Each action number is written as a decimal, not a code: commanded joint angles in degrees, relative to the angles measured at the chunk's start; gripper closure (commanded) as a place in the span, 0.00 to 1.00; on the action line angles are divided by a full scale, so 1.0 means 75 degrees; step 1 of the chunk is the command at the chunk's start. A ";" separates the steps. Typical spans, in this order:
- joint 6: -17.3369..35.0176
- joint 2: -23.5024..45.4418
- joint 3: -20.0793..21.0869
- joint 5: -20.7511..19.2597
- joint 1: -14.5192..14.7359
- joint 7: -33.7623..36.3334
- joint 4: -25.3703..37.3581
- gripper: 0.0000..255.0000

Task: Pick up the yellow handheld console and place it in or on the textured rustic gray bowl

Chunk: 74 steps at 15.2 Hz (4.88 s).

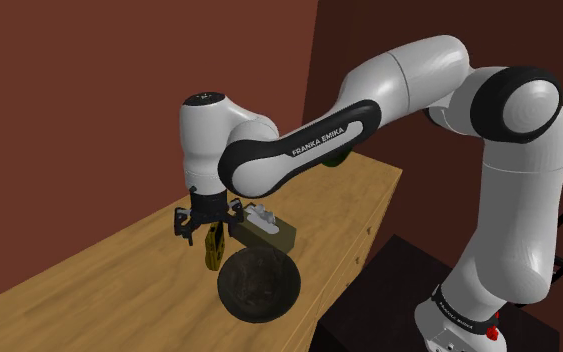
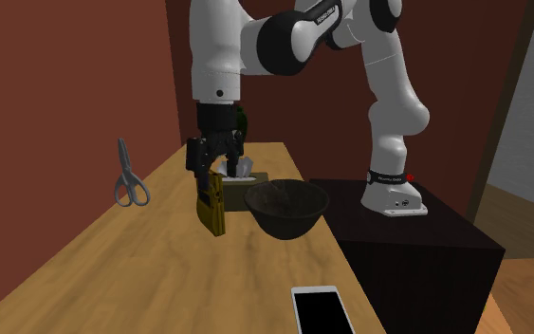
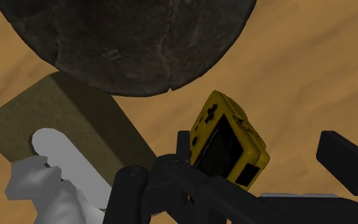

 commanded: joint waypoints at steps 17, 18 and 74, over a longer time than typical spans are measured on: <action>-0.0057 -0.0012 0.0007 0.0013 -0.0001 -0.0013 0.0051 1.00; -0.0143 -0.0050 0.0022 0.0045 -0.0009 -0.0033 0.0107 1.00; -0.2309 -0.4567 0.0463 0.3073 -0.0095 -0.0580 -0.1221 1.00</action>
